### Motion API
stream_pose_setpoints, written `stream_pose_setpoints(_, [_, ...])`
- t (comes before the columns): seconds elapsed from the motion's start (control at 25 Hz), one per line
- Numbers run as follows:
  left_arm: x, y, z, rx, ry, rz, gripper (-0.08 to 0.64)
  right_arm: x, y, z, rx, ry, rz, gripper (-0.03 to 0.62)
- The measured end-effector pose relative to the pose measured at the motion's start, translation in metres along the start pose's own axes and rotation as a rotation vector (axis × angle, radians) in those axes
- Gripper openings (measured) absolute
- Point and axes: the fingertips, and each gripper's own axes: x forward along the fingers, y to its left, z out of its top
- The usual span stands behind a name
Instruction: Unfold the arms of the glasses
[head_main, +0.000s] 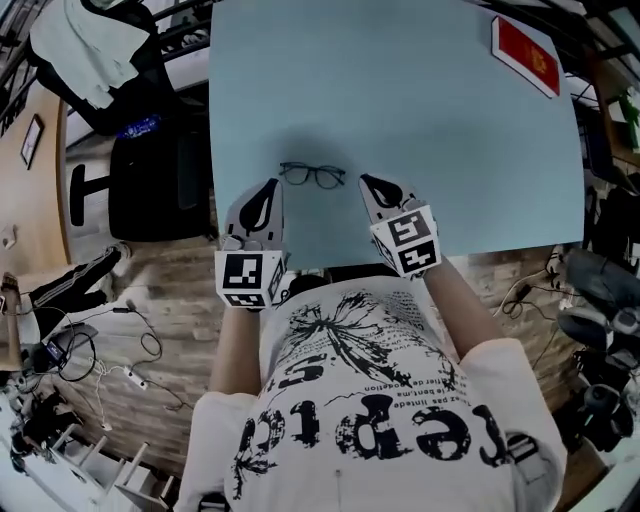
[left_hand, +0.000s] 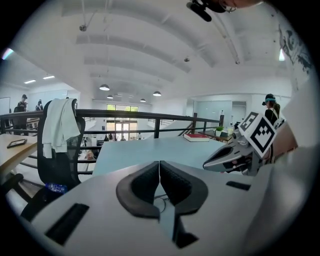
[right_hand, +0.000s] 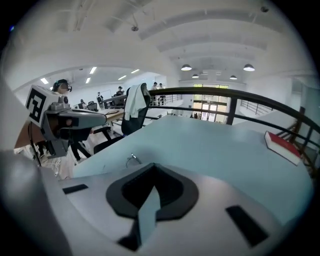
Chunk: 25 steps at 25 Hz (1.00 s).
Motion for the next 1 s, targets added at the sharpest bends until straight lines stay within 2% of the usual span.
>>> stream_pose_setpoints(0.24, [0.034, 0.002, -0.023, -0.007, 0.060, 0.000, 0.020, 0.047, -0.001, -0.033, -0.165, 0.219, 0.157, 0.011])
stream_pose_setpoints(0.44, [0.052, 0.008, -0.046, -0.022, 0.112, -0.020, 0.020, 0.077, -0.003, -0.053, -0.323, 0.353, 0.200, 0.022])
stream_pose_setpoints(0.64, [0.053, 0.013, -0.055, 0.002, 0.158, -0.048, 0.020, 0.086, 0.002, -0.061, -0.447, 0.439, 0.242, 0.072])
stream_pose_setpoints(0.8, [0.053, 0.020, -0.065, -0.006, 0.190, -0.054, 0.020, 0.092, 0.007, -0.065, -0.551, 0.461, 0.290, 0.074])
stream_pose_setpoints(1.0, [0.056, 0.024, -0.074, 0.003, 0.220, -0.086, 0.020, 0.101, 0.013, -0.068, -0.607, 0.472, 0.317, 0.068])
